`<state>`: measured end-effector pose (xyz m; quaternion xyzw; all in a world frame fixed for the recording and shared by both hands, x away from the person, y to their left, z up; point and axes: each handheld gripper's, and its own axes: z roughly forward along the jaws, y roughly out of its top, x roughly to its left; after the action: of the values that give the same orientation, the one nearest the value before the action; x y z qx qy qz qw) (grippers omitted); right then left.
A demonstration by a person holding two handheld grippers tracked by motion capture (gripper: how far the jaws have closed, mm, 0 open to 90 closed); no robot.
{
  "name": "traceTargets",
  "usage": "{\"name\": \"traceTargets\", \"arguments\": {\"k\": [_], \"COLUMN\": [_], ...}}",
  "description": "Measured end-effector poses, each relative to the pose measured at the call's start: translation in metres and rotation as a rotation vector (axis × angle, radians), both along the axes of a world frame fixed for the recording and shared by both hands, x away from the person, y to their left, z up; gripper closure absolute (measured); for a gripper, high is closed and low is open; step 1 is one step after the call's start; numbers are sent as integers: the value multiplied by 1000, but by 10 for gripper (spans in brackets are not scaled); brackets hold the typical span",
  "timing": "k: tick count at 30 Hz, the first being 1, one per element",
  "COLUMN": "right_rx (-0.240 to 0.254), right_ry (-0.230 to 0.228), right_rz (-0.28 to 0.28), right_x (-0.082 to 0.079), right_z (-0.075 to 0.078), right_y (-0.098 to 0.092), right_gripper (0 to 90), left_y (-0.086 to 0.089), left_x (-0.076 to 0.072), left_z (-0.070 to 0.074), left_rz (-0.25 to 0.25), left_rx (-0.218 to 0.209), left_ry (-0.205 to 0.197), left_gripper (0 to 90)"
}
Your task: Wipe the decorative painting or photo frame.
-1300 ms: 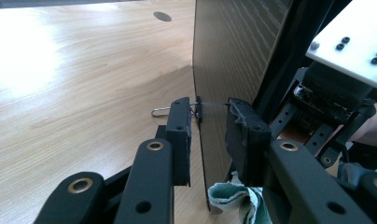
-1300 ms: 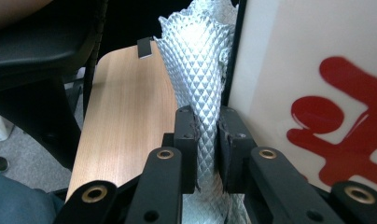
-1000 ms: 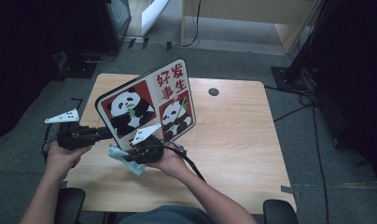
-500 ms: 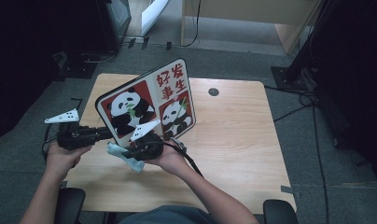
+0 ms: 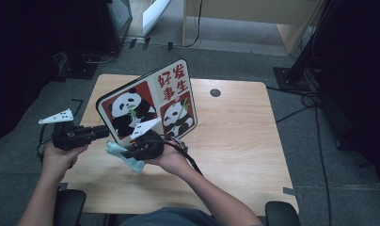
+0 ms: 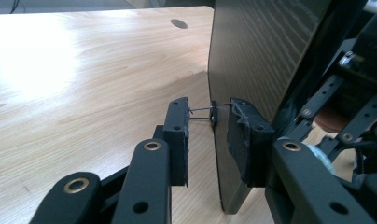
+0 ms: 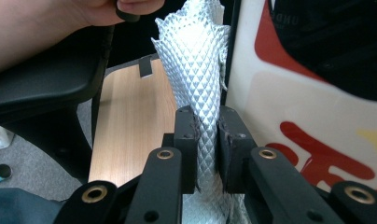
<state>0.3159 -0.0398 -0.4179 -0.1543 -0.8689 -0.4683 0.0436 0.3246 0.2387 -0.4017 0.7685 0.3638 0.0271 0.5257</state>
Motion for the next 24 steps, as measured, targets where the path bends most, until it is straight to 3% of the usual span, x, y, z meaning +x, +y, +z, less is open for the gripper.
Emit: {"name": "traceTargets", "arguments": {"k": [24], "right_rx": [9], "right_ry": [-7], "right_rz": [7], "right_x": [8], "right_z": [40], "right_y": [10], "right_gripper": [803], "left_y": [2], "left_x": [-7], "left_z": [-9], "left_rz": [-25], "left_rx": [15], "left_ry": [-17], "left_gripper": [658]}}
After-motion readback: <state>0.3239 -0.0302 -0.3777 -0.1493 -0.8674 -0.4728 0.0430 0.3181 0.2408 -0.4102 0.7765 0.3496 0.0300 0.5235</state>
